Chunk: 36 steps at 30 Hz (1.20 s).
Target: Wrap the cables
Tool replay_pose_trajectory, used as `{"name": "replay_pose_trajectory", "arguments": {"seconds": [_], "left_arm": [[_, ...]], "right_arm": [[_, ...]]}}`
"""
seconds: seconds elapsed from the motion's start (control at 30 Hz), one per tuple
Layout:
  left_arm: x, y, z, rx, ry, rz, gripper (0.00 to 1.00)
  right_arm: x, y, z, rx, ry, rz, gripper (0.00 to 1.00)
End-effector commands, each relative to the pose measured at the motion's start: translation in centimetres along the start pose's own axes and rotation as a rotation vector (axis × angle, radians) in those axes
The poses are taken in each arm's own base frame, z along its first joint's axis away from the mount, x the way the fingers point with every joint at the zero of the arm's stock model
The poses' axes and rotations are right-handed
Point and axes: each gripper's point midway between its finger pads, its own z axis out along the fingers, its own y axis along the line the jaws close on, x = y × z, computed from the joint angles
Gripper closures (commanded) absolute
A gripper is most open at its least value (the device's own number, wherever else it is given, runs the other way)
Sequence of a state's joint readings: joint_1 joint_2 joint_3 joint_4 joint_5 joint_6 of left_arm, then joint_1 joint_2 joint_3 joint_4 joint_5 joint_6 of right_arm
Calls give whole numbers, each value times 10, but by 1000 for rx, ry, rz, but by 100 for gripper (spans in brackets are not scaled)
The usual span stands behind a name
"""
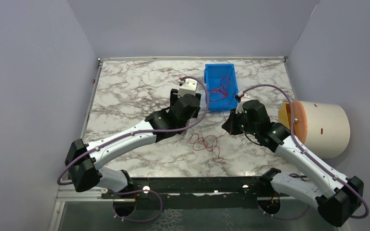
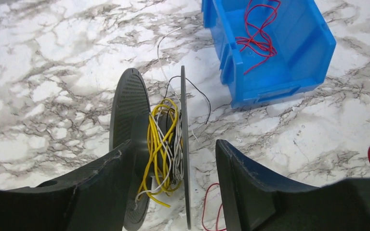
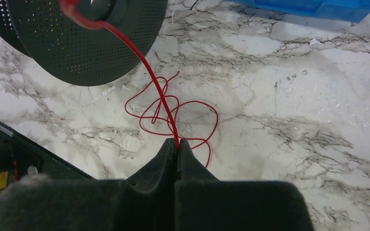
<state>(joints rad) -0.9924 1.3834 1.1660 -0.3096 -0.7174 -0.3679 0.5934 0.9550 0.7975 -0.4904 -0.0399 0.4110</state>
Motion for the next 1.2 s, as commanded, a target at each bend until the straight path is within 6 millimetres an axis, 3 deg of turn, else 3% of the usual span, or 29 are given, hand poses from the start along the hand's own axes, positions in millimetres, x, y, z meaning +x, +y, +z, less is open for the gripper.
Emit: {"name": "replay_pose_trajectory", "arguments": {"seconds": [0.0,0.2,0.3,0.7,0.93,1.17], "left_arm": [[-29,5,-15,67,-32,70,35],[-30,50,-6,43,24,51,34],[-21,63,4,91,73,24,34],[22,49,28,238,248,5,36],[36,59,33,171,302,17,48],[42,74,32,93,323,36,69]], "right_arm": [[-12,7,-2,-26,-24,-6,99],[-11,17,1,-85,-9,-18,99],[-8,26,3,-142,10,-47,99],[8,46,12,-271,78,-49,99],[12,44,12,-266,83,-47,99],[14,43,14,-267,85,-46,99]]}}
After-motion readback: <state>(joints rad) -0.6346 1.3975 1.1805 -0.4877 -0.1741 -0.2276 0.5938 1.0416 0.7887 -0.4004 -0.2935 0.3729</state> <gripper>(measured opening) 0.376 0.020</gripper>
